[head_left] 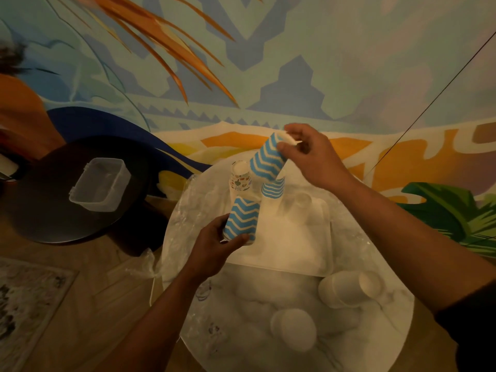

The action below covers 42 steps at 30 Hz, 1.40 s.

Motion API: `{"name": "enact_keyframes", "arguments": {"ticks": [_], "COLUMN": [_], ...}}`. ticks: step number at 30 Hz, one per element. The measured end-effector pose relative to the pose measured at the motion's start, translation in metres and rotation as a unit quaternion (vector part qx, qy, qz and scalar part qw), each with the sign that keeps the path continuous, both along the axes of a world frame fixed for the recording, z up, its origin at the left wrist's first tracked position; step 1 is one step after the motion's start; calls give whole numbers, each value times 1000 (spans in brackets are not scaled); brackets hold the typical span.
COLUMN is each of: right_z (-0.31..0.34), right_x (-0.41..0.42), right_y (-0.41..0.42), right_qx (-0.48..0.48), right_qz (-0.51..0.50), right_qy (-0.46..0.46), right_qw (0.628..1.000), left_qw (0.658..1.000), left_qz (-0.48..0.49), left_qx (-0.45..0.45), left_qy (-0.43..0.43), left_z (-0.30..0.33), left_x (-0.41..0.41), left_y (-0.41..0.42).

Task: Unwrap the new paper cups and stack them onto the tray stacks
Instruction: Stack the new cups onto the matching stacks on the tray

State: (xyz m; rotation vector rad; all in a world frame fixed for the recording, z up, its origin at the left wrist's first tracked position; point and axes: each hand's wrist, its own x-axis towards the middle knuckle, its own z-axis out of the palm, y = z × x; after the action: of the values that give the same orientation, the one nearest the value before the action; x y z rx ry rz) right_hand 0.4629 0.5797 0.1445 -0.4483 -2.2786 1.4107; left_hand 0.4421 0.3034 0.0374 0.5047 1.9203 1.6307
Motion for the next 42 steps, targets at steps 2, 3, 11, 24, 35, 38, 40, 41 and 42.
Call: {"name": "enact_keyframes", "arguments": {"ticks": [2,3,11,24,35,38,40,41,42], "right_z": [-7,-13,-89,-56,-44,-39,-37,-34,-33], "right_x": [-7,-9,-9,36,66,63,59,57,54], "right_y": [13,17,13,-61,-76,-74,-70,-68,-65], "right_qx": [49,78,199,-16,-136,-109,-110,-122,-124], "right_qz": [-33,-38,3,112,119,117,112,108,101], "right_qy": [-8,-21,-161,-133,-146,-145,-134,-125,-117], "right_qw": [998,996,967,985,973,976,978,979,980], "left_qw": [1000,1000,995,991,993,994,994,994,995], "left_qz": [3,4,18,7,-59,-61,-60,-60,-59], "left_qx": [-4,-7,36,47,40,36,34,34,37], "left_qy": [0,1,-86,-128,-94,-88,-83,-80,-78], "left_z": [-1,-2,-6,-4,5,8,10,10,11], "left_x": [1,2,11,10,19,16,14,14,13], "left_y": [-2,-3,-7,-6,3,4,5,5,5]}}
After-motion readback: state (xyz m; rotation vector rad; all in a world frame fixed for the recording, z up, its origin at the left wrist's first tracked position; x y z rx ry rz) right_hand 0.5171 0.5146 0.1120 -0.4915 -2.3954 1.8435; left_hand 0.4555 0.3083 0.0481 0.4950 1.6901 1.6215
